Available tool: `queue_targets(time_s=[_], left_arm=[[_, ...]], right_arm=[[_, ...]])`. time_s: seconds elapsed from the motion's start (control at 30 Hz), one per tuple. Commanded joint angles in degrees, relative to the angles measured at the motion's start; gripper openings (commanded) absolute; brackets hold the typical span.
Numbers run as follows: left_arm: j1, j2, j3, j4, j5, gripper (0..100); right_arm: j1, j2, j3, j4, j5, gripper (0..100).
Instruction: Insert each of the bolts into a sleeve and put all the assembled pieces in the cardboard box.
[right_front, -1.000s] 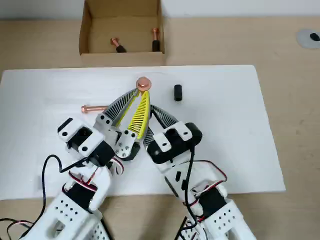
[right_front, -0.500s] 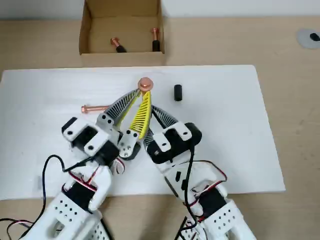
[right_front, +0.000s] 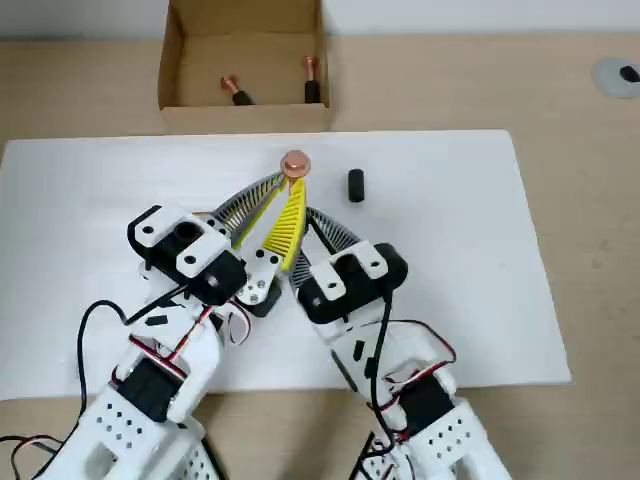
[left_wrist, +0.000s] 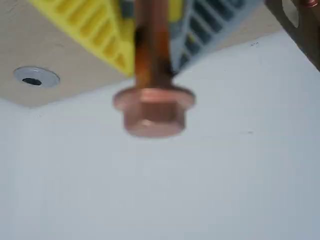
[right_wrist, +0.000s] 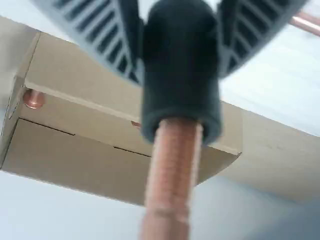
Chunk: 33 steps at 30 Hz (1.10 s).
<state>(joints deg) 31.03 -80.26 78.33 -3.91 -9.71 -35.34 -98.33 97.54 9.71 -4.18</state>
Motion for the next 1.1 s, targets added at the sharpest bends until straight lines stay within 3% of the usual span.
queue_targets(time_s=[0.0,0.1,0.3,0.5,0.63,0.9,1.07], left_arm=[[-1.41,0.04,-4.04,0.09,0.35,4],[-1.32,0.04,-4.75,3.52,0.44,7],[-1.23,0.04,-12.04,19.08,0.44,11],[2.46,0.13,-12.31,22.42,-0.09,12],[4.22,0.13,-12.04,23.21,-5.27,12],[3.60,0.22,-12.57,24.97,-9.76,16],[0.70,0.04,-13.89,23.65,-6.68,16]], right_arm=[[1.63,-0.84,-0.13,-2.20,-0.53,0.9],[2.86,-0.48,-0.13,-5.10,-0.35,0.9],[3.38,-0.40,-0.13,-5.80,-0.44,0.9],[3.03,-0.48,-0.13,-5.80,-0.53,0.9],[3.12,-0.48,-0.13,-5.71,-0.53,0.9],[3.30,-0.48,-0.13,-5.63,-0.35,0.9],[3.38,-0.40,-0.13,-5.54,-0.18,0.9]])
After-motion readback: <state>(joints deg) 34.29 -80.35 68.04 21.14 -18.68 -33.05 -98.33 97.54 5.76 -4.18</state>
